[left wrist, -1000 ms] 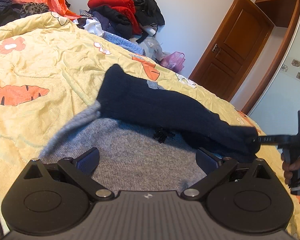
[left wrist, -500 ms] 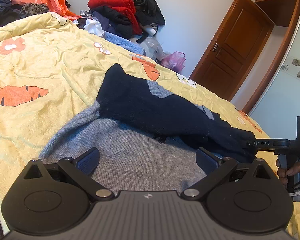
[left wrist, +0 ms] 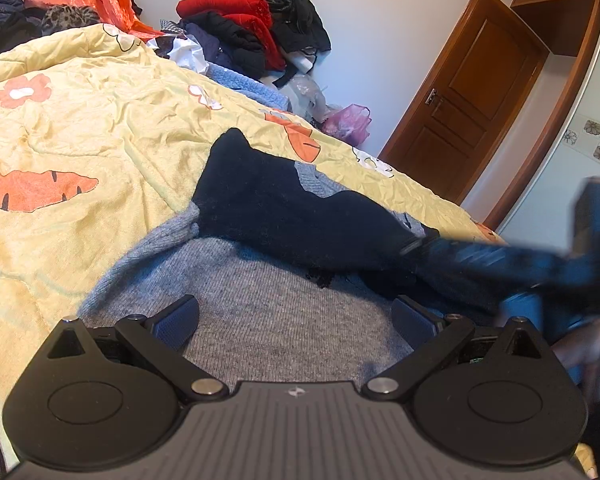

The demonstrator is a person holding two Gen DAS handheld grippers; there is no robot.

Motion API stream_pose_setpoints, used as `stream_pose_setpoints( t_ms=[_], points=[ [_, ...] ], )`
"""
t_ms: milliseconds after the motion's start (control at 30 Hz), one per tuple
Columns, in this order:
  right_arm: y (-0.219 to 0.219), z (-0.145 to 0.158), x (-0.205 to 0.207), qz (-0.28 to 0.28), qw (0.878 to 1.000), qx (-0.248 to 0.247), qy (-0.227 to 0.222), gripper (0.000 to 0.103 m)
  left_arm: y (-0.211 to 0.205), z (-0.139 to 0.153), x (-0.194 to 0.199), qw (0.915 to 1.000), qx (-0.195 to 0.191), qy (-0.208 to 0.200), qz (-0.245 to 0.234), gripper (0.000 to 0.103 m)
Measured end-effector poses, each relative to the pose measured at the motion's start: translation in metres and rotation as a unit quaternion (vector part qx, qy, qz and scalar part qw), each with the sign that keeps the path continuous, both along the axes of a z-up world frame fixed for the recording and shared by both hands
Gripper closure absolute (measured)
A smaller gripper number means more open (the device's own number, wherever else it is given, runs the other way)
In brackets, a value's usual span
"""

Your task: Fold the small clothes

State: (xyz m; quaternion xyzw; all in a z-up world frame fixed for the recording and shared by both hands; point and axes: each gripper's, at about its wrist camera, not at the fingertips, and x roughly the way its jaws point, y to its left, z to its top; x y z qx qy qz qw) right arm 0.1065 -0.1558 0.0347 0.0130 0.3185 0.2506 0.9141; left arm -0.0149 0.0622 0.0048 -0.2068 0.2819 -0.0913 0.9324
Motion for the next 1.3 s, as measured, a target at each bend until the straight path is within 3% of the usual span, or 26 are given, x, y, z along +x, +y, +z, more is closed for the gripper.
stream_pose_setpoints(
  t_ms=[67, 100, 167, 200, 267, 367, 500, 533, 600, 733, 833, 1067, 1233, 1300],
  points=[
    [0.019, -0.018, 0.005, 0.005, 0.999, -0.022, 0.023, 0.036, 0.0, 0.0, 0.0, 1.0, -0.002, 0.0, 0.0, 0.0],
    [0.025, -0.022, 0.001, 0.01, 0.999, -0.035, -0.004, 0.031, 0.001, 0.0, 0.0, 1.0, -0.002, 0.0, 0.0, 0.0],
    [0.033, -0.023, -0.004, 0.027, 0.997, -0.065, -0.016, 0.029, 0.002, 0.0, -0.001, 1.0, -0.005, -0.001, 0.0, 0.0],
    [0.031, -0.019, -0.004, 0.024, 0.998, -0.062, -0.009, 0.03, 0.003, 0.0, -0.001, 1.0, -0.007, -0.001, 0.0, 0.0],
    [0.009, -0.007, -0.011, 0.017, 1.0, -0.009, 0.006, 0.03, 0.002, 0.0, -0.001, 1.0, -0.006, -0.001, 0.0, 0.0],
    [-0.032, 0.004, -0.03, -0.029, 0.999, 0.02, -0.01, 0.03, 0.001, 0.0, 0.0, 1.0, -0.003, 0.0, 0.0, 0.0],
    [-0.064, -0.017, -0.042, -0.109, 0.993, -0.044, 0.027, 0.029, -0.011, 0.002, 0.003, 0.9989, 0.045, 0.011, -0.008, 0.0],
    [-0.066, -0.022, -0.051, -0.112, 0.992, -0.062, 0.008, 0.027, -0.017, 0.003, 0.004, 0.9976, 0.067, 0.016, -0.011, 0.0],
    [-0.064, -0.031, -0.068, -0.131, 0.986, -0.1, 0.006, 0.0, -0.031, 0.004, 0.006, 0.993, 0.114, 0.026, -0.017, 0.0],
    [-0.066, -0.034, -0.1, -0.173, 0.98, -0.094, 0.01, 0.0, -0.052, 0.003, 0.011, 0.981, 0.187, 0.044, -0.022, 0.0],
    [-0.065, -0.037, -0.124, -0.193, 0.976, -0.098, 0.006, 0.0, -0.06, 0.002, 0.013, 0.9749, 0.215, 0.052, -0.024, 0.0],
    [-0.065, -0.039, -0.133, -0.204, 0.974, -0.095, 0.001, 0.0, -0.062, 0.003, 0.013, 0.9707, 0.231, 0.06, -0.028, 0.0],
    [-0.066, -0.038, -0.134, -0.206, 0.974, -0.09, 0.0, 0.0, -0.059, 0.009, -0.018, 0.9672, 0.237, 0.083, -0.038, 0.0],
    [-0.066, -0.038, -0.134, -0.206, 0.974, -0.092, 0.0, 0.0, -0.057, 0.005, -0.033, 0.9676, 0.239, 0.065, -0.048, 0.0]
  ],
)
